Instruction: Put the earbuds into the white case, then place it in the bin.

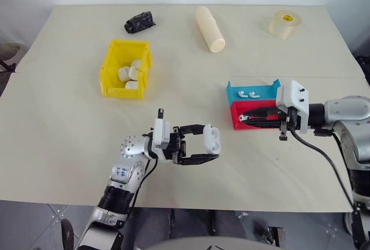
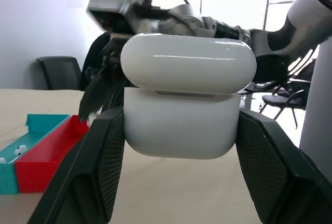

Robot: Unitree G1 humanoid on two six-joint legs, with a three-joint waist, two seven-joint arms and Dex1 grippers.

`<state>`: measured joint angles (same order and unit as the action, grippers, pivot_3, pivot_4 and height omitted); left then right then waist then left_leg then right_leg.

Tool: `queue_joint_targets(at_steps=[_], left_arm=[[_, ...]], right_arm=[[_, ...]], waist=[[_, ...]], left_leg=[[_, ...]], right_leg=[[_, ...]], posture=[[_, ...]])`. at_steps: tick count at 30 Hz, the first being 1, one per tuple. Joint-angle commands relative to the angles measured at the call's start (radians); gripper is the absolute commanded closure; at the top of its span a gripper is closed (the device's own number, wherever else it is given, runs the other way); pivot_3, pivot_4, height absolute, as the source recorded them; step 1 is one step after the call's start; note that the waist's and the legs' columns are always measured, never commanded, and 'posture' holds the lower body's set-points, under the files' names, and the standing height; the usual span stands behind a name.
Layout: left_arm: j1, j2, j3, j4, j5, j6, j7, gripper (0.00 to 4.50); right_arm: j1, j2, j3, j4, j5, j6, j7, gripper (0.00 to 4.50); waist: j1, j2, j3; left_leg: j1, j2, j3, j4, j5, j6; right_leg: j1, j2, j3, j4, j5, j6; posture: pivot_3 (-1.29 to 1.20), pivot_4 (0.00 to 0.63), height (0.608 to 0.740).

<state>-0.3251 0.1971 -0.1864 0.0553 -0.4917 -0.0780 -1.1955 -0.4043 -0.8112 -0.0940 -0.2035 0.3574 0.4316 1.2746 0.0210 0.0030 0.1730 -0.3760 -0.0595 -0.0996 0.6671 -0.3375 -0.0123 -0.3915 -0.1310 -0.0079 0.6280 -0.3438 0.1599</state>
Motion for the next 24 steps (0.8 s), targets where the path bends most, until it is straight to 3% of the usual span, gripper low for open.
queue_joint_targets(at_steps=[1, 8, 11, 24], left_arm=[[-0.028, 0.0, 0.025, 0.007, -0.036, 0.023, -0.013, 1.7], [-0.084, 0.0, 0.054, 0.053, -0.054, 0.074, -0.035, 1.7], [-0.125, -0.005, 0.072, 0.068, -0.075, 0.12, -0.035, 1.7], [-0.188, -0.024, 0.107, 0.046, -0.128, 0.253, -0.029, 1.7]], right_arm=[[0.023, 0.041, -0.076, -0.101, 0.128, 0.032, -0.053, 4.04], [0.085, 0.197, -0.161, -0.258, 0.356, 0.144, -0.282, 4.04], [0.11, 0.316, -0.188, -0.317, 0.449, 0.144, -0.429, 4.04], [0.189, 0.481, -0.055, -0.434, 0.43, 0.014, -0.574, 4.04]], waist=[[0.001, 0.0, 0.0], [0.003, 0.0, 0.0], [0.002, 0.0, 0.0], [-0.011, 0.0, 0.0]], left_leg=[[0.0, 0.0, 0.0, 0.0, 0.0, 0.0], [0.0, 0.0, -0.002, 0.001, 0.0, 0.0], [0.0, 0.0, -0.003, 0.001, 0.0, 0.0], [0.0, -0.001, -0.002, 0.0, 0.0, 0.0]], right_leg=[[0.0, 0.0, 0.0, 0.0, 0.0, 0.0], [0.001, -0.001, 0.0, 0.0, 0.0, 0.0], [0.001, 0.0, -0.001, 0.0, 0.0, 0.0], [0.0, 0.0, -0.001, 0.003, 0.0, 0.0]], posture=[[0.0, 0.15, 0.74], [0.0, 0.15, 0.74], [0.0, 0.15, 0.74], [0.0, 0.15, 0.74]])
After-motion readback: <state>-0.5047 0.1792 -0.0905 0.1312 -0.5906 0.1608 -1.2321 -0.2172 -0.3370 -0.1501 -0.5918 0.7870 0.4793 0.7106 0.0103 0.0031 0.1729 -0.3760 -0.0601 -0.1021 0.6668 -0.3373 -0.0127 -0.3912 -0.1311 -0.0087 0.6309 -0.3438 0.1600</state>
